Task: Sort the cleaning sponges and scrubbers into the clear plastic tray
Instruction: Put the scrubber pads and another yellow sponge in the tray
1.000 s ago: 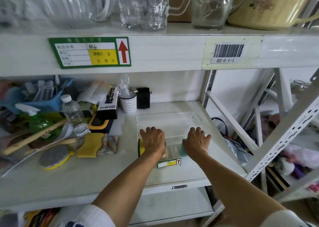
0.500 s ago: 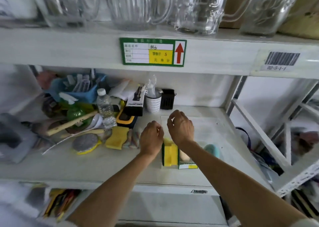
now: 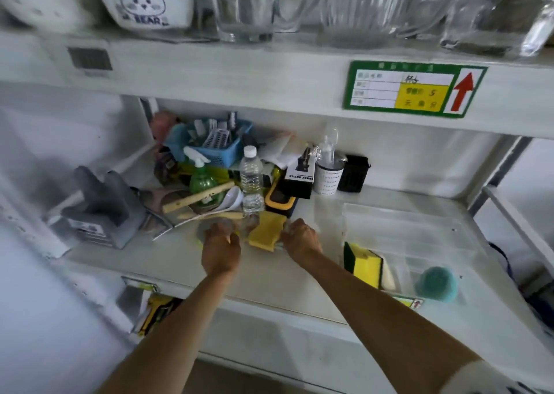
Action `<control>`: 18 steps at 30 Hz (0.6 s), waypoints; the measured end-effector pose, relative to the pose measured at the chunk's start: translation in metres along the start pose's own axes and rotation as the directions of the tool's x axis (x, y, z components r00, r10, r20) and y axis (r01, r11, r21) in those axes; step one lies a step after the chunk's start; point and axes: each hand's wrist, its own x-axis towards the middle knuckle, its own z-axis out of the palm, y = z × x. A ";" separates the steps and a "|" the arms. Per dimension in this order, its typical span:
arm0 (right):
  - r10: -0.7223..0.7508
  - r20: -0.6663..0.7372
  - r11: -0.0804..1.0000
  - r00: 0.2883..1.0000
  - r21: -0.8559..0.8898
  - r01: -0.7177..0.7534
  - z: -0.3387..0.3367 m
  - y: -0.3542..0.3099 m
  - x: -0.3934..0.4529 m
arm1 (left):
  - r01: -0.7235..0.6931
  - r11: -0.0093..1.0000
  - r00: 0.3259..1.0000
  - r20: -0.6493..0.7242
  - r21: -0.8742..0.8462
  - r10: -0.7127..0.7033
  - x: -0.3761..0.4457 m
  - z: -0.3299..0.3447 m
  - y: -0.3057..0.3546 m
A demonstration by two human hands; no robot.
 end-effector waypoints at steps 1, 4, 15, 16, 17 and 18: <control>0.015 0.017 1.000 1.000 0.004 -0.015 0.005 -0.002 0.003 | 0.037 0.999 0.999 0.012 0.035 -0.038 0.006 -0.004 -0.009; 0.083 0.041 0.996 0.996 0.018 -0.084 0.019 -0.010 0.013 | 0.096 0.990 0.993 0.060 0.102 -0.102 0.022 -0.010 -0.029; 0.287 0.013 0.958 0.958 -0.015 -0.287 0.042 -0.029 0.040 | 0.157 0.936 0.977 0.092 0.316 -0.195 0.063 -0.006 -0.035; 0.294 0.012 0.955 0.956 -0.033 -0.293 0.044 -0.030 0.042 | 0.145 0.926 0.977 0.101 0.348 -0.190 0.066 -0.003 -0.034; 0.304 0.014 0.952 0.953 -0.046 -0.303 0.046 -0.031 0.044 | 0.135 0.917 0.976 0.108 0.376 -0.188 0.070 -0.001 -0.034; 0.316 0.016 0.947 0.948 -0.054 -0.315 0.048 -0.032 0.046 | 0.131 0.907 0.976 0.110 0.400 -0.189 0.073 0.002 -0.035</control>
